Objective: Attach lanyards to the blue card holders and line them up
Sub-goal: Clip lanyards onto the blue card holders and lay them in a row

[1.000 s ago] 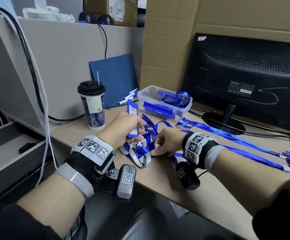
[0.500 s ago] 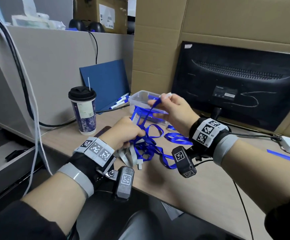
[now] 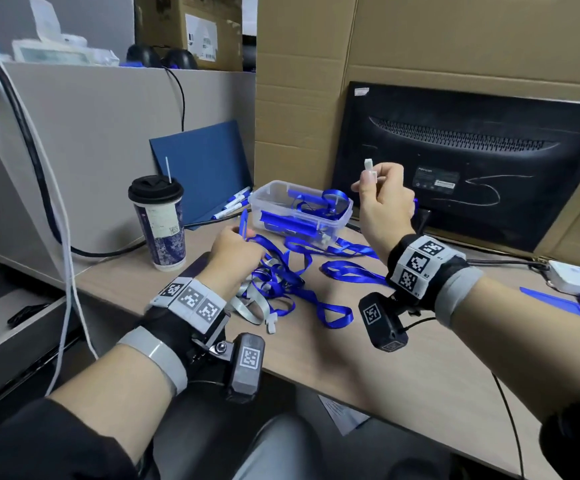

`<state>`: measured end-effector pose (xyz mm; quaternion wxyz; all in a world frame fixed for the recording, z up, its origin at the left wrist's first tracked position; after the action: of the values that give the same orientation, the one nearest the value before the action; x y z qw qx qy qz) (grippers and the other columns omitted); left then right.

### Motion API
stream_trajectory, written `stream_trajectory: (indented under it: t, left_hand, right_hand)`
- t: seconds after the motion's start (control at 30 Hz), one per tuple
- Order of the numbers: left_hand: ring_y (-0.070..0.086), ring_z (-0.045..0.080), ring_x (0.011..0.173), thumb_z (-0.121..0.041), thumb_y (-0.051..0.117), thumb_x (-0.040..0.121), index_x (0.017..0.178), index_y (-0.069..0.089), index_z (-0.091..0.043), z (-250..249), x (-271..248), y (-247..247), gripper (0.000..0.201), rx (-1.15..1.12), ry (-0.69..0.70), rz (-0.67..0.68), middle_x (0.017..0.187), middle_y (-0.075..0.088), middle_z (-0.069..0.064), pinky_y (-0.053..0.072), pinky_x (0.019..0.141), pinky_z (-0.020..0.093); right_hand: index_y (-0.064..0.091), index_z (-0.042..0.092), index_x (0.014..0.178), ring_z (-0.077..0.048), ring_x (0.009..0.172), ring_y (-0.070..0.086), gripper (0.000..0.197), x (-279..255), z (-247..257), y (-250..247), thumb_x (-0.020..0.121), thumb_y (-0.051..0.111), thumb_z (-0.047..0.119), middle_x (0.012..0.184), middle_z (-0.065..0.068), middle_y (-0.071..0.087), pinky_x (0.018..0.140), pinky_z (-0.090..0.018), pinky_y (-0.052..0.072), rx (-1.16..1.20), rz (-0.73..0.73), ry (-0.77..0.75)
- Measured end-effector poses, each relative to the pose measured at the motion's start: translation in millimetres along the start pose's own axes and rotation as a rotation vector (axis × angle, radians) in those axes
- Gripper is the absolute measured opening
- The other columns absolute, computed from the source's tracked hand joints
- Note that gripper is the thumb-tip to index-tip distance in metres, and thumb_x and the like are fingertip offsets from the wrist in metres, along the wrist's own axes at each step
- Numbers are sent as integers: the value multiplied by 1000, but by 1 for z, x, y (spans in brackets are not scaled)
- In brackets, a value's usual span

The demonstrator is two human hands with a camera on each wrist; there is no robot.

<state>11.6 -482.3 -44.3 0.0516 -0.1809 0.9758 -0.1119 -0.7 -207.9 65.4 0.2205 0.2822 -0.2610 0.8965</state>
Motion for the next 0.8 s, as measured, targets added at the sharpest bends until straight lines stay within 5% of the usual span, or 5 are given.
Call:
stream_trajectory:
  t: [0.43,0.53,0.63,0.73,0.8]
  left_hand:
    - [64,10,62,-13,79,87,119,70,-23,-58,-114,181,35,-72,11,713,77,75,-3,42,47,24]
    - [75,20,72,-13,76,89,116,71,-18,-66,-148,223,28,-57,10,829,94,77,11,46,48,25]
    - [79,36,85,-21,64,99,116,63,-12,-71,-179,253,19,-64,-17,947,104,74,16,52,47,30]
    - [78,43,89,-31,57,104,122,57,-19,-67,-198,274,22,-59,-71,1059,104,71,13,62,61,48]
    - [77,46,90,-30,56,106,123,58,-15,-59,-202,282,23,-32,-112,1112,100,73,15,62,72,57]
  right_hand:
    - [54,32,102,-19,107,59,21,-17,-46,-165,101,46,51,95,13,70,102,-50,43,-118,-153,127]
    - [54,30,96,-23,88,64,18,-24,-56,-213,100,51,48,94,-3,70,88,-53,53,-33,-191,104]
    - [56,33,92,-21,78,65,17,-35,-67,-256,97,54,49,91,-3,72,79,-53,57,-54,-252,133]
    - [61,28,98,-8,72,65,23,-44,-87,-282,100,53,49,86,5,74,78,-46,61,-113,-269,197]
    - [63,27,105,-13,75,71,16,-51,-108,-280,101,54,40,85,4,77,70,-46,64,-95,-156,314]
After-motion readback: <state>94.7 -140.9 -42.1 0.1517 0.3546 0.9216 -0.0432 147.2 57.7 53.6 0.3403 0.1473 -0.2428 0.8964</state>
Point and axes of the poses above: each hand's wrist, its own x-axis towards the middle knuckle, its own y-axis out of the palm, z = x × y, the point moved 8 cm from there along x, towards the middle knuckle
